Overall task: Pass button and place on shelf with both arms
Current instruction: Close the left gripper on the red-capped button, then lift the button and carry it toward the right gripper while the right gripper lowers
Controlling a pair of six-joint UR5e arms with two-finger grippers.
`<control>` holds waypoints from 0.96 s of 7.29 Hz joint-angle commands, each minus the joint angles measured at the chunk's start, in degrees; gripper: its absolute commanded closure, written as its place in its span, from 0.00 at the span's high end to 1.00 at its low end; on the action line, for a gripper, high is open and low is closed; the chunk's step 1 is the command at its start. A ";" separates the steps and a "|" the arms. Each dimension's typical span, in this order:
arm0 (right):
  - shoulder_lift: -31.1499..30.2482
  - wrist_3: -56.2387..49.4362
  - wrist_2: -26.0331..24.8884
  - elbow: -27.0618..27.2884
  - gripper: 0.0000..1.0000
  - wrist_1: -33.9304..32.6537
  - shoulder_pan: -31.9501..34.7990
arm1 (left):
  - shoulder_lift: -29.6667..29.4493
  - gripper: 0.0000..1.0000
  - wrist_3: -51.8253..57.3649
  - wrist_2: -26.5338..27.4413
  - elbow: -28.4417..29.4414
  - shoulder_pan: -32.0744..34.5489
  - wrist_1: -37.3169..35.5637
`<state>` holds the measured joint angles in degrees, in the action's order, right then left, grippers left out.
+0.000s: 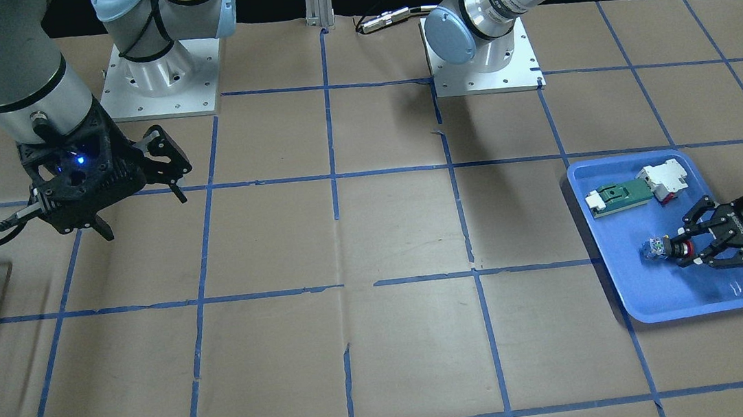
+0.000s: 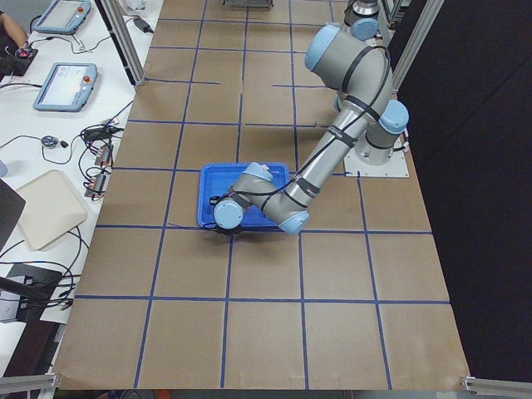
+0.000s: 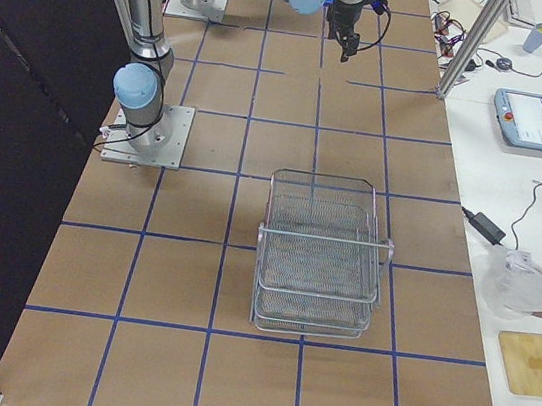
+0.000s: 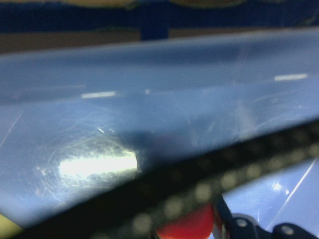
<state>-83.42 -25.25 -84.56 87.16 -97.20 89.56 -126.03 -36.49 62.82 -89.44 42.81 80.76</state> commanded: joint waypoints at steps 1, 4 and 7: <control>-0.25 -0.14 0.27 0.03 1.00 0.08 0.00 | 2.17 0.00 -0.69 -0.06 1.64 1.04 5.45; -1.91 -6.88 2.82 -0.24 1.00 -0.45 -0.09 | 10.95 0.00 -10.75 -0.33 2.35 8.84 7.13; -4.47 -22.53 5.26 -0.06 1.00 0.51 -0.35 | 15.80 0.00 -30.58 -5.47 2.52 24.29 4.95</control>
<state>-87.17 -37.74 -81.04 87.07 -97.17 89.30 -112.21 -57.58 60.65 -87.05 60.34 86.91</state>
